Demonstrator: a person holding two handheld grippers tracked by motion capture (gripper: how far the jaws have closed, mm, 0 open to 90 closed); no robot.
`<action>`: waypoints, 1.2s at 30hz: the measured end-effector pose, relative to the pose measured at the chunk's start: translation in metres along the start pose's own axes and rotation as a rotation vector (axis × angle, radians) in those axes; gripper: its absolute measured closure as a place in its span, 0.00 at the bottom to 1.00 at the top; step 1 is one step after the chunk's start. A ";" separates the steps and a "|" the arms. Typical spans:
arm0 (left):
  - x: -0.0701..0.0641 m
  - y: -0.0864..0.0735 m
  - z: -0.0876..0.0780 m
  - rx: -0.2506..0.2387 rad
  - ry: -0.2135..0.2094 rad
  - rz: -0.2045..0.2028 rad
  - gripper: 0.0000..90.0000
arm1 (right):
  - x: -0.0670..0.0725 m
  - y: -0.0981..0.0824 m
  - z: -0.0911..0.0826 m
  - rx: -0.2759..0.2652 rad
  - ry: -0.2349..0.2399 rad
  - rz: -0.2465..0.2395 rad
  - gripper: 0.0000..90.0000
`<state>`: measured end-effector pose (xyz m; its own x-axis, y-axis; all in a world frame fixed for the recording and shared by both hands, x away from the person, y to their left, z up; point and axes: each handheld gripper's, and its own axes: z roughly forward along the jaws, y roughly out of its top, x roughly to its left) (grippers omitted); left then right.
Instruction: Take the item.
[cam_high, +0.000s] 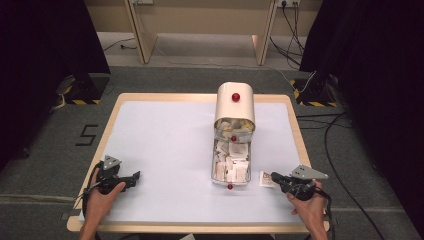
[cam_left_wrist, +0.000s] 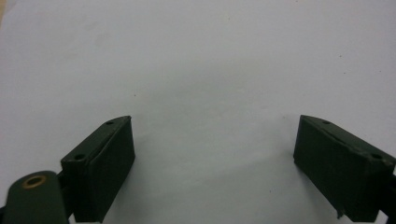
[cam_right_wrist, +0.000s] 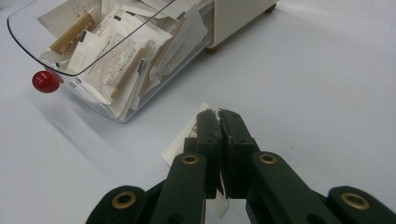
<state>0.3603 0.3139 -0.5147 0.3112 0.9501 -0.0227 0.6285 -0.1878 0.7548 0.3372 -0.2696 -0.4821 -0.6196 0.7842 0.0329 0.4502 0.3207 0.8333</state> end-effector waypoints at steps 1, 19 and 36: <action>0.000 0.000 0.000 0.000 0.000 0.000 0.13 | 0.000 0.000 0.000 0.002 0.000 0.001 0.97; 0.000 0.000 0.000 0.000 0.000 0.000 0.13 | -0.002 -0.004 0.005 0.021 -0.010 0.021 0.88; 0.000 0.000 0.000 0.000 0.000 0.000 0.13 | -0.003 -0.004 0.005 0.009 -0.038 0.054 0.66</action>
<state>0.3603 0.3140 -0.5147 0.3115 0.9500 -0.0230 0.6287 -0.1879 0.7546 0.3407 -0.2710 -0.4876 -0.5694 0.8201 0.0564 0.4883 0.2822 0.8258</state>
